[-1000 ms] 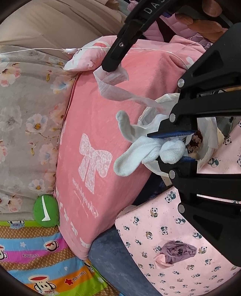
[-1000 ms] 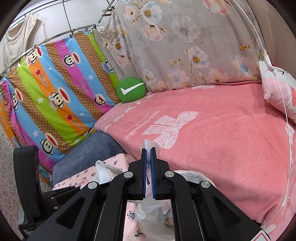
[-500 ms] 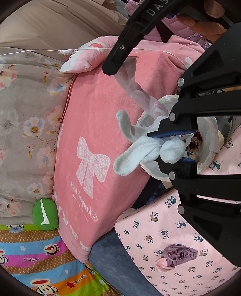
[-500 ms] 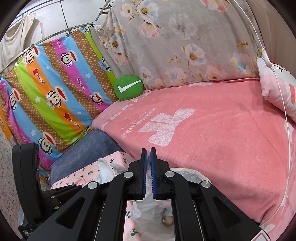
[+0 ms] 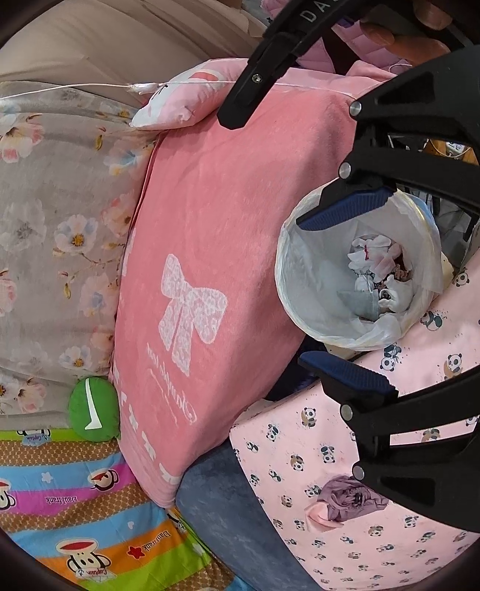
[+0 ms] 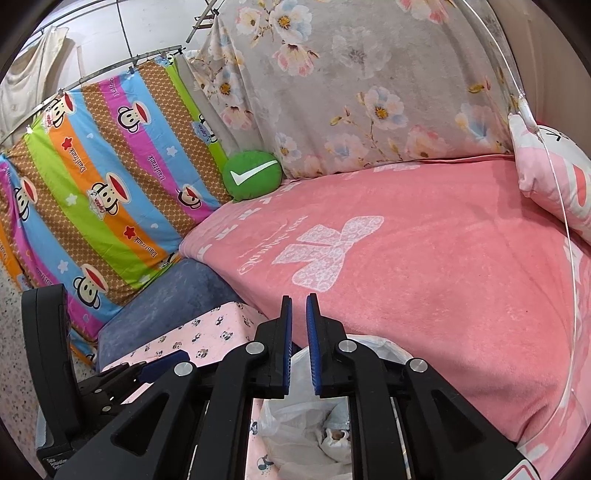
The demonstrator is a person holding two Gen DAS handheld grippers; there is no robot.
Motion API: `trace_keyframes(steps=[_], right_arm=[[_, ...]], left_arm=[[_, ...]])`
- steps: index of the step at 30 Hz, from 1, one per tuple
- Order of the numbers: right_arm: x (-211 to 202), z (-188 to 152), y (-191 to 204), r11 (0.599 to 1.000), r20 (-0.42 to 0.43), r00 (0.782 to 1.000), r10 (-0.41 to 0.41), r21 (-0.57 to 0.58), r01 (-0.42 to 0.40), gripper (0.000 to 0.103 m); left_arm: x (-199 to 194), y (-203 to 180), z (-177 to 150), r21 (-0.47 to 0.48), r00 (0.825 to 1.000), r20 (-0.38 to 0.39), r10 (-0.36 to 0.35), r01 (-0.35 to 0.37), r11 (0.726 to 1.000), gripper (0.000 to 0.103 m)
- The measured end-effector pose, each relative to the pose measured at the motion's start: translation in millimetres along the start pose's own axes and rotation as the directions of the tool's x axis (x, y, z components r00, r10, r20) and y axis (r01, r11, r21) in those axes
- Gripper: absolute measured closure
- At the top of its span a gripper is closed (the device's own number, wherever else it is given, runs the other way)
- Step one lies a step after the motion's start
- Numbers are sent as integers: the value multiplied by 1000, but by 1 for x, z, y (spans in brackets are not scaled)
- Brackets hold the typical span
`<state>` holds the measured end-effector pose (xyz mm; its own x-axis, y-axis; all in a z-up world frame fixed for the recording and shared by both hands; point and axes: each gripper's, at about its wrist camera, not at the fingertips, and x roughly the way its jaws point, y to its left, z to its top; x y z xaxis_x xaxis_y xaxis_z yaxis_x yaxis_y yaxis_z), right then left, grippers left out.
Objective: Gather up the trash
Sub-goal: 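Move both open tools back over the purple cloth on the sheet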
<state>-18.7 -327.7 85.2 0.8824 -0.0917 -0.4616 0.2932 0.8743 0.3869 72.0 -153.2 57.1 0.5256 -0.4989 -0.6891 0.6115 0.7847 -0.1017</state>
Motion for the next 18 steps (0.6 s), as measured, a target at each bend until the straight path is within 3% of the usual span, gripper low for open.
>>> trace_keyframes(steps=[18], right_arm=[[15,-10,25,999,-47,999,21,-47,-24,91]], left_arm=[[-6,33,-6,-79,1000,-2,24,-24,997,38]])
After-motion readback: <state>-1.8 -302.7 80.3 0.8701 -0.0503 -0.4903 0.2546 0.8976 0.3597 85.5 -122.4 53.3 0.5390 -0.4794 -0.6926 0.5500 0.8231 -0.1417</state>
